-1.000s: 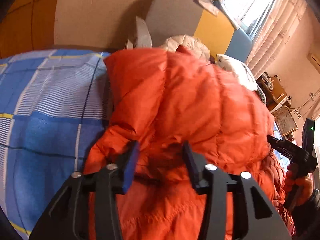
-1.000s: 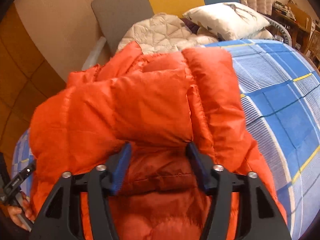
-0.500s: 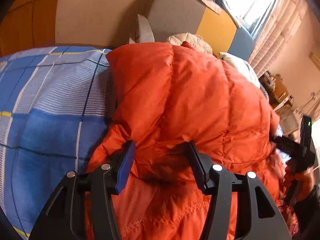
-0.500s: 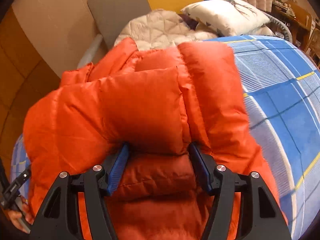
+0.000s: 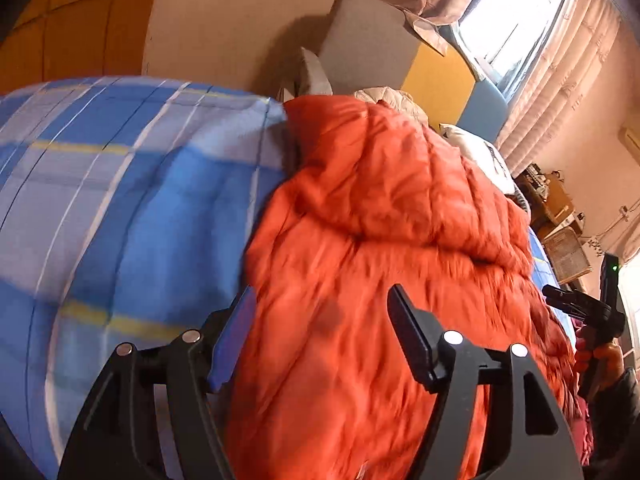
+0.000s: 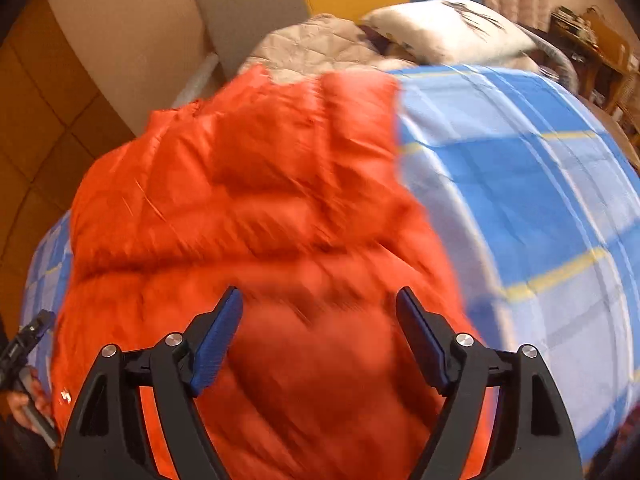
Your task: Fold large clothes
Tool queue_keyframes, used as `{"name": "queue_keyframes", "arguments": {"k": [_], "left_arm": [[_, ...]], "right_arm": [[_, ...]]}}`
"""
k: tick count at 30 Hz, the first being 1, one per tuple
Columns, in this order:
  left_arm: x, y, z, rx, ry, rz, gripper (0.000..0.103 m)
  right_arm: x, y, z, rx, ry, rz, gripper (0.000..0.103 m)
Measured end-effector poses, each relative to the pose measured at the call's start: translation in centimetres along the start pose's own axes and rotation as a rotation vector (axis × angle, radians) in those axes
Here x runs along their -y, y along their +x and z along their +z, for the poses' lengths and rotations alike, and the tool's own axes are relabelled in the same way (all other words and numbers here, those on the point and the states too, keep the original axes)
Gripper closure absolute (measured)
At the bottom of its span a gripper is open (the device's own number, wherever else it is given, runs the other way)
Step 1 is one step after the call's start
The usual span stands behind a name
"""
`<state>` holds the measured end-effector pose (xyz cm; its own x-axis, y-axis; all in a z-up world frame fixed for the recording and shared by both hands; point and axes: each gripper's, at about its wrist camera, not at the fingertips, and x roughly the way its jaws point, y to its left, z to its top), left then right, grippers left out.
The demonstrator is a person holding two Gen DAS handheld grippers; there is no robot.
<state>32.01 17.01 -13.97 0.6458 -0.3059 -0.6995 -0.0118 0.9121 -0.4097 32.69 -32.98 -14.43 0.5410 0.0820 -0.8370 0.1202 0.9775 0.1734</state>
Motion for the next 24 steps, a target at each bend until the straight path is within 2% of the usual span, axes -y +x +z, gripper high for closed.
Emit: {"name": "queue_keyframes", "arguments": {"k": [5,8,12,13,15,18,20,21,23,24], "left_arm": [[-2.1,-2.7,-4.2,-0.019,-0.044,0.007,0.036],[-2.4,-3.6,-6.0,-0.028,-0.066,-0.014,0.039],[-2.2,-4.5,-8.7,-0.047,-0.072,-0.033,0.052],[-2.1,-4.7,-9.2,-0.048,-0.081,-0.038,0.058],[-2.0,-5.1,-10.0,-0.047,-0.103,-0.053,0.064],[-1.9,-5.7,-11.3,-0.045,-0.107,-0.065,0.067],[-1.6,-6.0,-11.7,-0.047,-0.094,-0.075,0.074],[-1.5,-6.3,-11.9,-0.043,-0.084,-0.081,0.083],[-1.0,-7.0,-12.3,-0.027,-0.062,-0.087,0.090],[-1.0,-7.2,-12.2,-0.024,-0.053,-0.087,0.093]], "right_arm": [[3.9,-3.1,-4.4,-0.018,0.023,-0.027,0.025],[5.8,-4.5,-7.7,-0.045,0.045,-0.004,0.025],[6.7,-5.7,-11.2,-0.063,0.056,0.060,0.025],[6.7,-5.7,-11.7,-0.067,0.057,0.067,0.025],[6.8,-6.0,-13.0,-0.075,0.064,0.091,0.034],[7.1,-6.5,-14.3,-0.080,0.074,0.120,0.044],[7.1,-6.6,-14.8,-0.087,0.070,0.135,0.046],[6.9,-6.8,-15.1,-0.092,0.061,0.138,0.048],[6.9,-7.1,-15.3,-0.094,0.048,0.145,0.057],[7.1,-7.3,-15.4,-0.093,0.048,0.156,0.067]]}}
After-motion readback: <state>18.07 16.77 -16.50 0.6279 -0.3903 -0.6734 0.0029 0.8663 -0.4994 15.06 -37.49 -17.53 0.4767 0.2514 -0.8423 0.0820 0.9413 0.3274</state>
